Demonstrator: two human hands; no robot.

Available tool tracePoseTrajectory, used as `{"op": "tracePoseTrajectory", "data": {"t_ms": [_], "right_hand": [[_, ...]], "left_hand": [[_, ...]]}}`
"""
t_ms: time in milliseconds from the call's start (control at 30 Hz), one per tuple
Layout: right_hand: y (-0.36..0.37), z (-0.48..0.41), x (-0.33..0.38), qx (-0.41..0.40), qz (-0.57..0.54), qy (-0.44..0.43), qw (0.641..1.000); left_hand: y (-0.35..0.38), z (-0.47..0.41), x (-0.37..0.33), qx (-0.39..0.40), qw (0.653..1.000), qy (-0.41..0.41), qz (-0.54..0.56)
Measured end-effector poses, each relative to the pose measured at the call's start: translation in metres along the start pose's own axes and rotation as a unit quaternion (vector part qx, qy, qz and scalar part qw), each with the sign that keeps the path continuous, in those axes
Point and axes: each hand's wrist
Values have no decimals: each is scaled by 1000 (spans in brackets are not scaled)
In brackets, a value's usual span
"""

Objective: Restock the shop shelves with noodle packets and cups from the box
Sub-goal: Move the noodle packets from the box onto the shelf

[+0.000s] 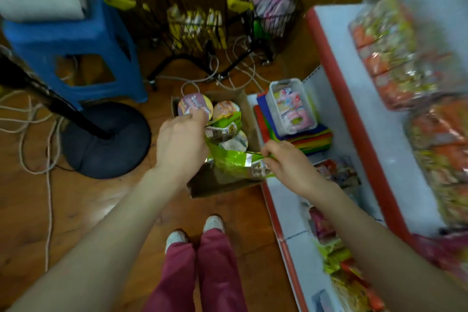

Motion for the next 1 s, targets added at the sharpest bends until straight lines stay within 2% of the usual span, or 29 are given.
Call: {"op": "tracePoseTrajectory", "data": {"t_ms": [267,500,600,800,1000], "right_hand": [[-130,61,52,-139,-70,15,988],[-222,113,75,-273,-56,13,960],[-253,133,80,-314,-71,32,946],[-309,163,83,-427,-105,60,896],[-369,178,72,-481,-142,72,862]], "left_hand": [[-137,-6,-65,-104,993,38,30],[-224,-10,-119,-177,978,98,40],[-249,-10,-144,-205,971,120,41],[-284,-22,-187,-243,958,149,32],[-310,-47,-233,-263,952,150,36]]}}
Point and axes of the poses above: each hand's wrist, its own z-axis away from the middle knuckle, its own y-axis out of the palm, x = y × z, and after that the axes turned 7 degrees about z, right-handed
